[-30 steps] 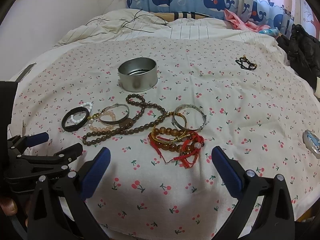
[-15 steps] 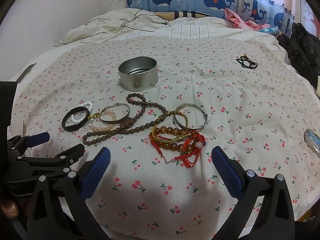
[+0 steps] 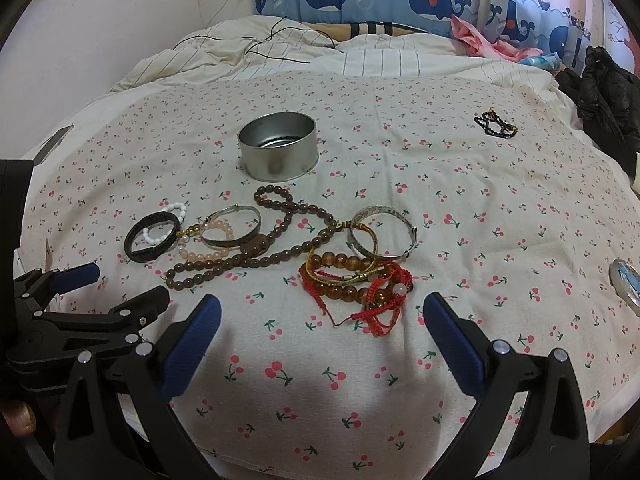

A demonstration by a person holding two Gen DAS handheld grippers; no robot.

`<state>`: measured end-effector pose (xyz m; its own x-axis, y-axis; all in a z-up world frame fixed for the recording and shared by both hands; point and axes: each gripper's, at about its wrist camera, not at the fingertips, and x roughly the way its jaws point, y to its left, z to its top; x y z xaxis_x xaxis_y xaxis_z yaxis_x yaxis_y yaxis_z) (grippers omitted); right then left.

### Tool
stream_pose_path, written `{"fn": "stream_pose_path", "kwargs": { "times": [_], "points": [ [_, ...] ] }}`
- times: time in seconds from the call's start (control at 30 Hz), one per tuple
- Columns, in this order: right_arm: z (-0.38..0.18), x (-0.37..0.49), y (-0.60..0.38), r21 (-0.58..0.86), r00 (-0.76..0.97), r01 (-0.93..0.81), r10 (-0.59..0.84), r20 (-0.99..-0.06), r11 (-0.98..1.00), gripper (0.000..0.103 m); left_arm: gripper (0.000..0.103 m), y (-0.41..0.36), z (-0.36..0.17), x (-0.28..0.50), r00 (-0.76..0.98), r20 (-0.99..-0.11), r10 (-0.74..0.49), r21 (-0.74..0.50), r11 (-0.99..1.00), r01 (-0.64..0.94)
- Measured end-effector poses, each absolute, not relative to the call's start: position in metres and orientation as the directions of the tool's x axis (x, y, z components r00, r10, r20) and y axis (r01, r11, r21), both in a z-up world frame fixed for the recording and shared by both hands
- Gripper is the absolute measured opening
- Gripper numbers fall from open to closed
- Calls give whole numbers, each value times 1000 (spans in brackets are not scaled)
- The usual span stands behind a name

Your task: Organize jewelry

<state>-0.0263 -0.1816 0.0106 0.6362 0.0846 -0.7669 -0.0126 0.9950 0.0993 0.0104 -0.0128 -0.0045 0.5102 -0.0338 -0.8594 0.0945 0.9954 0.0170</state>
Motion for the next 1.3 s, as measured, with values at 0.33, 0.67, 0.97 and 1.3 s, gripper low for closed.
{"fn": "stream_pose_path", "kwargs": {
  "times": [0.33,0.67,0.97,1.3],
  "points": [
    [30,-20,-206,168,680,-66,168,-713,984,98,96,42,8,26,472,-849,-240,-199,971,136],
    [31,28,-194,172,572,-339,348,-743,925,97,96,62,-9,70,352,-852,-387,-343,922,182],
    [0,96,-149,257,366,-503,473,-802,825,52,96,60,-27,93,392,-873,-290,-254,957,140],
    [-40,120,-132,308,259,-499,479,-839,810,51,96,61,-47,110,382,-885,-267,-235,963,131]
  ]
}}
